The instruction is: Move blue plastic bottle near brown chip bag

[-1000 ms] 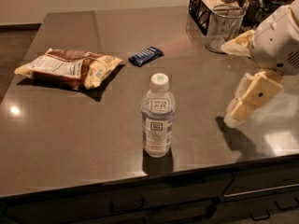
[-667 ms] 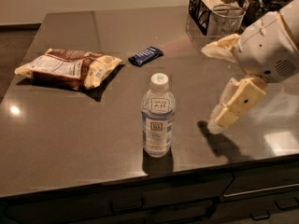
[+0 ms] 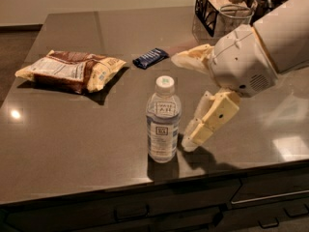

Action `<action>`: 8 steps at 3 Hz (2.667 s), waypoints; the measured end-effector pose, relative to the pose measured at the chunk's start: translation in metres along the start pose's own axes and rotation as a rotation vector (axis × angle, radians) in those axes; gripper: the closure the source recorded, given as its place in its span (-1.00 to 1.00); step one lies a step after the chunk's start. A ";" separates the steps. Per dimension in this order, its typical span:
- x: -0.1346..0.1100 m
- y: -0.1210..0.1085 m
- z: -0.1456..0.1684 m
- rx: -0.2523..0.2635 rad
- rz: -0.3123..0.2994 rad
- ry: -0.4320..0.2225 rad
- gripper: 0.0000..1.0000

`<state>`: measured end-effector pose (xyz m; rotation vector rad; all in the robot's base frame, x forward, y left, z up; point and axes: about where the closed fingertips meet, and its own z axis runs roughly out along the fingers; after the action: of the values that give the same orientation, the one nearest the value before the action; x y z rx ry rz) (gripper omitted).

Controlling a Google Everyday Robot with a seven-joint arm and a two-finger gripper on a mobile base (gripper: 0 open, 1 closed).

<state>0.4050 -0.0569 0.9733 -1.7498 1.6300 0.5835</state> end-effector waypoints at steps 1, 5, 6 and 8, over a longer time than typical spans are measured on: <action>-0.006 0.003 0.024 -0.046 0.011 -0.025 -1.00; -0.006 -0.005 0.041 -0.105 0.076 -0.041 0.28; -0.012 -0.033 0.035 -0.081 0.097 -0.040 0.74; -0.033 -0.114 0.042 -0.032 0.171 -0.143 1.00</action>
Offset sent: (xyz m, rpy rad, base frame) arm 0.0066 0.0444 -0.0449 0.0511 0.1496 0.0565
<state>0.5182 -0.0036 0.9873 -1.5621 1.6871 0.7997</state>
